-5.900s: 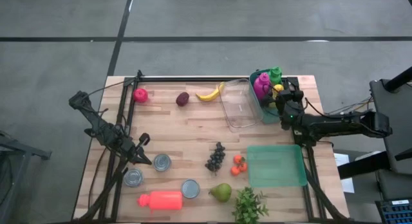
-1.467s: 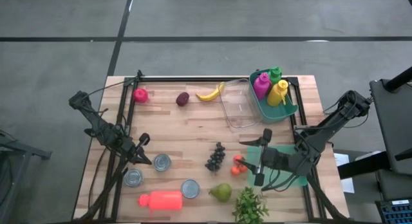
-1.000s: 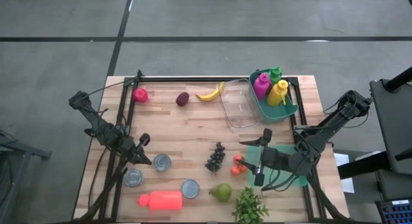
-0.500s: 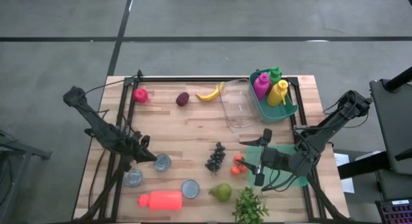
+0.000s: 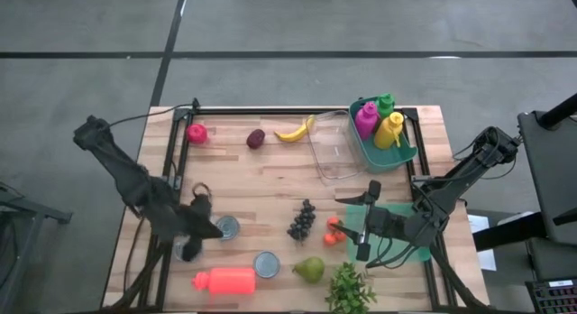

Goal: Pick & Place Food Item
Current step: Put the orange water bottle into the green bin

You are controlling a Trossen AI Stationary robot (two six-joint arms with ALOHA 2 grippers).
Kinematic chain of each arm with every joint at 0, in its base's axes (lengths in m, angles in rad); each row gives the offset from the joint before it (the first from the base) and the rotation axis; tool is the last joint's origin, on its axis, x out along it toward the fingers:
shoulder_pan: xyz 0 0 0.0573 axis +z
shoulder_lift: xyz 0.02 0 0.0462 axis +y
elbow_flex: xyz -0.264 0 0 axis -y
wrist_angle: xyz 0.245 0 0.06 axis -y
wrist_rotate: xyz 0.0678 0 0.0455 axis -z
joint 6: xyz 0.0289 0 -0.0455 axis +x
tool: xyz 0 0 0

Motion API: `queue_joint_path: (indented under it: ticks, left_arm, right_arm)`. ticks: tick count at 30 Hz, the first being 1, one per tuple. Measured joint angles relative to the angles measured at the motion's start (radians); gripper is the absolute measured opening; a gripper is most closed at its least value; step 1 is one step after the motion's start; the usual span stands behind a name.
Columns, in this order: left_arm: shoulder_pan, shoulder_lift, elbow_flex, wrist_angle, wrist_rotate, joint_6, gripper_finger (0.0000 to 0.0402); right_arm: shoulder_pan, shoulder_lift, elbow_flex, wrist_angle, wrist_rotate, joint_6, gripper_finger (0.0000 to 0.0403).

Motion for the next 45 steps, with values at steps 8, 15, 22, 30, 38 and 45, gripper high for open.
queue_joint_path:
  ticks: [8,15,22,30,38,45]
  left_arm:
    - [0.000,0.407,0.338,-0.282,0.062,0.031,0.0000]
    - [-0.046,0.593,0.548,-0.524,0.149,-0.095,0.0037]
    - [-0.206,0.617,0.604,-0.565,0.032,-0.167,0.0176]
    - [-0.309,0.611,0.604,-0.563,0.018,-0.169,0.0315]
    - [-0.364,0.610,0.507,-0.514,0.021,-0.241,0.0360]
    - [-0.438,0.610,0.383,-0.378,-0.007,-0.386,0.0361]
  right_arm:
    - [0.000,0.000,0.000,0.000,0.000,0.002,0.0285]
    - [0.000,0.000,0.000,0.000,0.000,0.001,0.0285]
    - [0.000,0.000,0.000,0.000,0.000,0.002,0.0285]
    - [0.000,0.000,0.000,0.000,0.000,0.001,0.0285]
    - [0.000,0.000,0.000,0.000,0.000,0.000,0.0285]
    - [0.000,0.000,0.000,0.000,0.000,0.002,0.0285]
